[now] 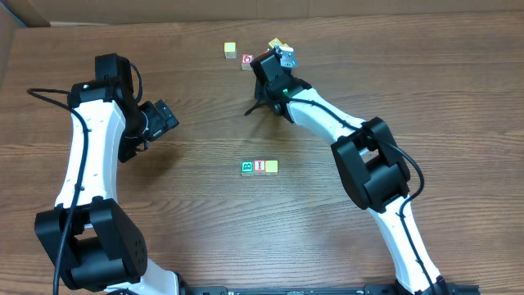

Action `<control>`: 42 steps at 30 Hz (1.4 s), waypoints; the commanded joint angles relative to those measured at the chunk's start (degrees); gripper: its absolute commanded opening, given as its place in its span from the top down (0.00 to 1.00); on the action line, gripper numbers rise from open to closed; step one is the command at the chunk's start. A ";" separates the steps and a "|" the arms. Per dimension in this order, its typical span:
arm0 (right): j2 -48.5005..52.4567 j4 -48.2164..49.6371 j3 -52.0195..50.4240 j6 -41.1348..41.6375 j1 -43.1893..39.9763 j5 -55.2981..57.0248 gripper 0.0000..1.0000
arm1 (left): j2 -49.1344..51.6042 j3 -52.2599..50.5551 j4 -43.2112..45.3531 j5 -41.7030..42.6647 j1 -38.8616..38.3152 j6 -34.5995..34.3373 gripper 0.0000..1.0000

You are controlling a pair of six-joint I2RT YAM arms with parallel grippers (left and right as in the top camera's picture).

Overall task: Flip 4 blocks
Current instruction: 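Lower the right gripper toward the blue L block in the cluster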

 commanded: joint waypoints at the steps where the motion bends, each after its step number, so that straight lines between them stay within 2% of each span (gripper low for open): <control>1: -10.58 -1.20 0.61 -0.37 -0.02 0.63 0.60 | -0.98 1.16 -0.13 -0.17 0.17 0.87 0.00; 4: -15.96 -5.73 0.61 -0.33 0.13 0.59 0.61 | -0.98 1.16 -0.13 -0.17 0.17 0.87 0.00; 7: -22.25 -13.11 0.61 -0.31 0.13 0.61 0.67 | -0.98 1.16 -0.13 -0.20 0.17 0.87 0.00; 9: -24.63 -15.85 0.61 -0.31 0.13 0.59 0.66 | -0.98 1.16 -0.13 -0.17 0.17 0.87 0.00; 11: -26.75 -18.36 0.61 -0.31 0.13 -0.33 0.37 | -0.98 1.16 -0.13 -0.17 0.17 0.87 0.00; 12: -27.43 -19.26 0.61 -0.31 0.07 -1.44 0.16 | -0.98 1.16 -0.13 -0.17 0.17 0.87 0.00; 13: -28.00 -20.15 0.61 -0.33 0.02 -3.21 0.00 | -0.98 1.16 -0.15 -0.17 0.17 0.87 0.00; 19: -28.17 -21.90 0.59 -0.33 0.02 -4.13 0.00 | -0.98 1.16 -0.15 -0.17 0.17 0.87 0.01; 21: -27.63 -22.73 0.59 -0.31 0.02 -4.20 0.09 | -0.98 1.16 -0.13 -0.20 0.17 0.87 0.00; 24: -25.77 -22.56 0.59 -0.39 0.02 -6.49 0.11 | -0.98 1.16 -0.13 -0.20 0.17 0.87 0.00; 31: -18.38 -19.37 0.59 -4.07 -0.50 -8.17 0.12 | -0.98 1.16 -0.13 -0.17 0.17 0.87 0.00; 37: -11.39 -11.76 0.59 -4.85 -0.63 -4.96 0.14 | -0.98 1.16 -0.13 -0.17 0.17 0.87 0.00; 39: -9.18 -9.07 0.59 -4.92 -0.63 -3.93 0.19 | -0.98 1.16 -0.13 -0.17 0.17 0.87 0.00; 40: -8.11 -7.93 0.59 -4.92 -0.63 -2.97 0.25 | -0.98 1.16 -0.13 -0.17 0.17 0.87 0.00; 42: -6.29 -6.10 0.57 -4.92 -0.63 -1.33 0.29 | -0.98 1.16 -0.13 -0.17 0.17 0.87 0.00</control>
